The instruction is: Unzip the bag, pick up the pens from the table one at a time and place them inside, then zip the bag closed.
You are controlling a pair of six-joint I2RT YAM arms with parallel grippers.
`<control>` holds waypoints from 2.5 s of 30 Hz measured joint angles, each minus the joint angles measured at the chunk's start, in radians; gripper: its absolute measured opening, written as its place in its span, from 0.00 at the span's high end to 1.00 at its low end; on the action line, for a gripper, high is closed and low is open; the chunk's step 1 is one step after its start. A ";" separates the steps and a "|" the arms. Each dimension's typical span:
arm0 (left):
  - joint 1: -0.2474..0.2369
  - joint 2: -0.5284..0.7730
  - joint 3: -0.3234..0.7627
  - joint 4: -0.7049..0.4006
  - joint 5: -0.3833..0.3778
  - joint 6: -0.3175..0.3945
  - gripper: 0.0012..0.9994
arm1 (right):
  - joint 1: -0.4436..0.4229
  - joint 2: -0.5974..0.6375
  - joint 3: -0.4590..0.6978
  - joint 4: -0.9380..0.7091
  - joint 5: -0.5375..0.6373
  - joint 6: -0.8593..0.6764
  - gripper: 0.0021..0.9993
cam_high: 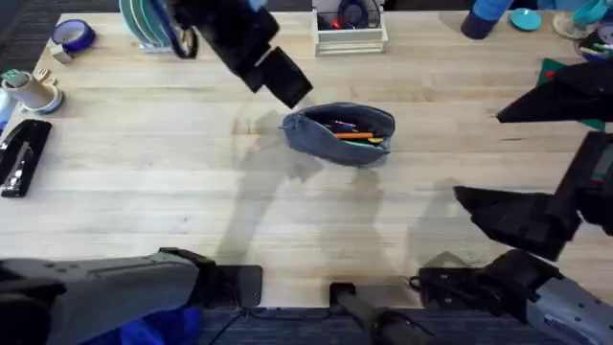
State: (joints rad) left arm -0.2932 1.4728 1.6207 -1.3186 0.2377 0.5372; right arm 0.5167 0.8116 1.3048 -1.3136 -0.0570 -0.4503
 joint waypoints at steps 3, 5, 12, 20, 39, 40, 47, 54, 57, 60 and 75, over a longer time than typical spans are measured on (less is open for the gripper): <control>0.046 -0.016 0.000 -0.030 0.039 -0.011 0.01 | 0.000 0.000 0.000 0.000 0.000 0.000 0.00; 0.081 -0.021 0.000 -0.046 0.067 -0.015 0.01 | 0.000 0.000 0.000 0.000 0.000 0.000 0.00; 0.199 -0.022 -0.005 -0.071 0.143 -0.022 0.02 | 0.000 0.000 0.000 0.000 0.000 0.000 0.00; 0.272 -0.126 -0.147 0.006 0.172 -0.035 0.00 | 0.000 0.000 0.000 0.000 0.000 0.000 0.00; 0.465 -0.588 -0.646 0.331 0.186 -0.196 0.00 | 0.000 0.000 0.000 0.000 0.000 -0.010 0.00; 0.471 -0.617 -0.674 0.349 0.187 -0.203 0.00 | 0.000 0.000 0.000 0.000 0.000 -0.014 0.00; 0.481 -0.751 -0.803 0.440 0.189 -0.222 0.00 | 0.000 0.000 0.000 0.000 0.000 -0.023 0.00; 0.481 -0.760 -0.805 0.466 0.189 -0.224 0.00 | 0.000 0.000 0.000 0.001 0.000 -0.028 0.00; 0.481 -0.760 -0.805 0.466 0.189 -0.224 0.00 | 0.000 0.000 0.000 0.000 0.000 -0.030 0.00; 0.481 -0.760 -0.805 0.451 0.190 -0.224 0.00 | 0.000 0.000 0.000 0.000 0.000 -0.030 0.00; 0.513 -0.664 -0.805 0.473 0.296 -0.049 0.01 | 0.000 0.000 0.000 0.001 0.000 -0.030 0.00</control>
State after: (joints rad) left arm 0.2195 0.8090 0.8158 -0.8459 0.5337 0.4886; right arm 0.5167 0.8115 1.3048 -1.3126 -0.0570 -0.4801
